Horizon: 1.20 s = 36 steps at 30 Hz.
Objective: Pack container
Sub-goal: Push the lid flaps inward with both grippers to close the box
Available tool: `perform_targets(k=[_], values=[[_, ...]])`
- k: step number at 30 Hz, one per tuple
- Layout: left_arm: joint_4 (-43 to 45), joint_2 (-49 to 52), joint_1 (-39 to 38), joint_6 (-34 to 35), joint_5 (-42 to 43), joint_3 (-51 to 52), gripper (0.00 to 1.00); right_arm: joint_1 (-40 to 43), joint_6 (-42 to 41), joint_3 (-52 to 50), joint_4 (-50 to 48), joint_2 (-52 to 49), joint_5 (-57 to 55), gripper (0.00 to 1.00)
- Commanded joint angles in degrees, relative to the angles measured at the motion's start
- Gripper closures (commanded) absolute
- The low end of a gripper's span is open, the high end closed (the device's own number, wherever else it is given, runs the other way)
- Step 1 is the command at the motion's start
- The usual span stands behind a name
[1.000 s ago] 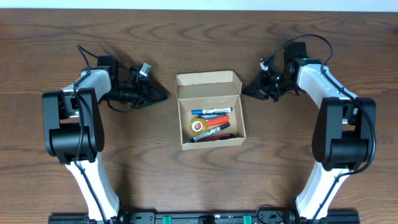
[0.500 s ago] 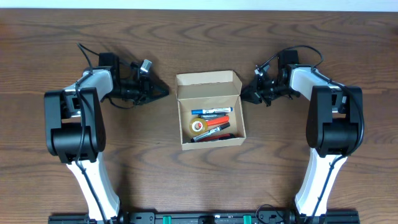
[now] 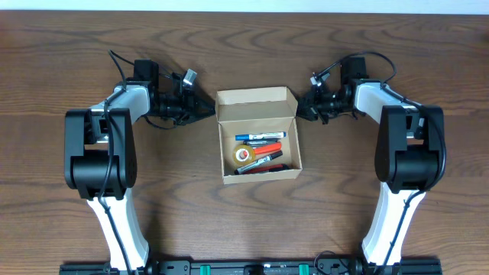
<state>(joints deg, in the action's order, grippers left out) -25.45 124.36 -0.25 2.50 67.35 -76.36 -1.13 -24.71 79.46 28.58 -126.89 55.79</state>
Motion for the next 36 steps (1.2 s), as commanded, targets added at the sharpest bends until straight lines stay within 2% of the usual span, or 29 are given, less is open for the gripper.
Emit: perform_targets(k=[1, 13, 26, 31, 36], values=[[0.0, 1.0, -0.5, 1.0, 0.7, 0.1, 0.94, -0.9, -1.4, 0.4, -0.7, -0.3, 3.9, 0.99], [0.0, 1.0, -0.7, 1.4, -0.7, 0.1, 0.94, -0.8, -0.1, 0.4, -4.1, -0.3, 9.9, 0.99], [-0.7, 1.0, -0.7, 1.3, 2.8, 0.1, 0.94, -0.8, 10.5, 0.4, -5.9, -0.3, 29.5, 0.99], [-1.7, 1.0, -0.9, 1.3, 4.5, 0.1, 0.94, -0.8, 10.8, 0.4, -5.6, -0.3, 33.6, 0.99], [-4.9, -0.3, -2.1, -3.1, 3.9, 0.0, 0.94, -0.9, 10.9, 0.4, -3.4, -0.3, 33.6, 0.99]])
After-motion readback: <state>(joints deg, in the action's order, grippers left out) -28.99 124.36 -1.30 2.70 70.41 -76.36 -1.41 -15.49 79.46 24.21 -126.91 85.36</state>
